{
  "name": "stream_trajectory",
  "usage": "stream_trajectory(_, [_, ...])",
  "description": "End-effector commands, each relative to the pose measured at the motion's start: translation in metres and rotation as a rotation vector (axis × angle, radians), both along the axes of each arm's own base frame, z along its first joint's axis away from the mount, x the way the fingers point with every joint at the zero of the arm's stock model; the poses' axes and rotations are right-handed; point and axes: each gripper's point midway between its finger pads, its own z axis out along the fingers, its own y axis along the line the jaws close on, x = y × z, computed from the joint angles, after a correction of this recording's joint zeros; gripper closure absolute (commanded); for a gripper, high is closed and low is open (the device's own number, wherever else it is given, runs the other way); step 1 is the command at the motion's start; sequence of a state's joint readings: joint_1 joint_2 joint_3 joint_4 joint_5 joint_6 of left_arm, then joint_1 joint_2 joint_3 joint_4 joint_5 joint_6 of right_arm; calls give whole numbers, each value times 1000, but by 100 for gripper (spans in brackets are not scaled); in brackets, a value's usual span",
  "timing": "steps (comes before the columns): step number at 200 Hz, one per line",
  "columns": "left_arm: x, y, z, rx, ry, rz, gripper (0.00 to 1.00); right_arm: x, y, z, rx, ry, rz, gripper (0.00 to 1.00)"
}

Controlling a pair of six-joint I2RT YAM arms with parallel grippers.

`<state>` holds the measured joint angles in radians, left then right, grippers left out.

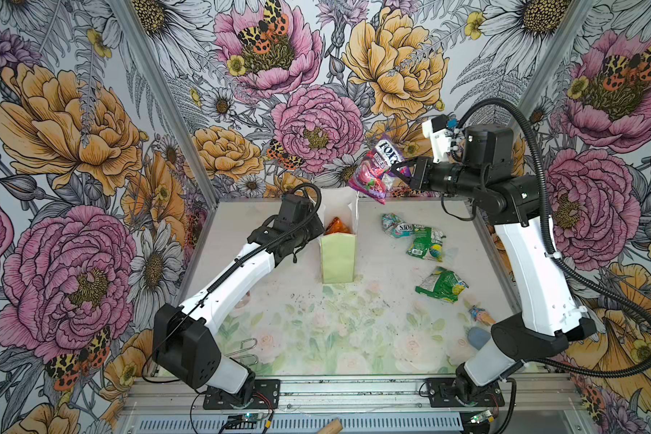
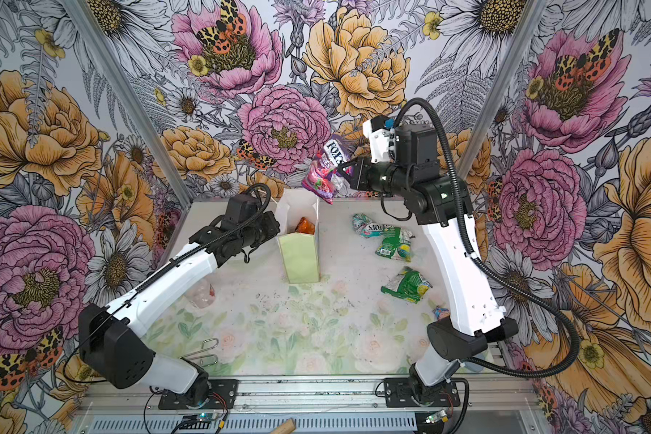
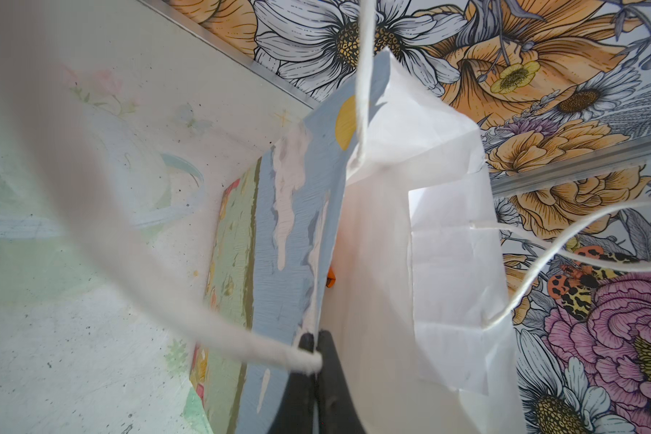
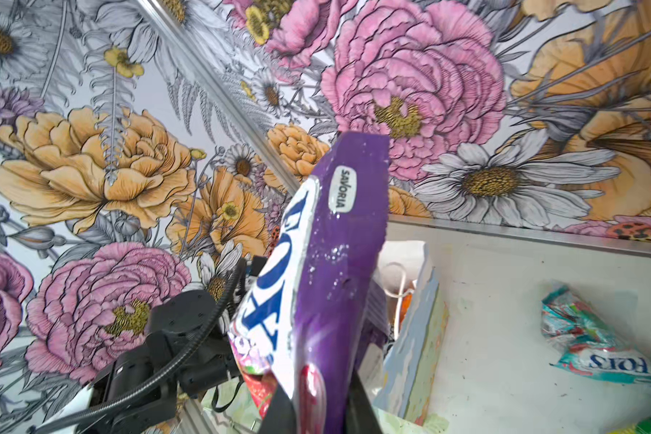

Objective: Place the snacks into the paper bag
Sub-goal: 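Lift the purple candy bag and carry it over the paper bag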

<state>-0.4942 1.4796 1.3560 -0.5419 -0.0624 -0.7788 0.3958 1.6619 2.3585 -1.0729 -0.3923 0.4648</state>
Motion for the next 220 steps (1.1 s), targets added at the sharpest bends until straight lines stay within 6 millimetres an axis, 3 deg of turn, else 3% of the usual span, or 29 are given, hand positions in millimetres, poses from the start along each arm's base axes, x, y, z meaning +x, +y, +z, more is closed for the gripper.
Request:
stream_trajectory(1, [2,-5,13,-21,-26,-20,100,15,9,-27,-112,35,-55,100])
stream_trajectory(114, [-2,-5,18,-27,-38,-22,100,37,61,-72,-268,43,-89,100])
stream_trajectory(220, [-3,-6,20,-29,-42,-26,100,56,76,-96,-360,42,-233,100])
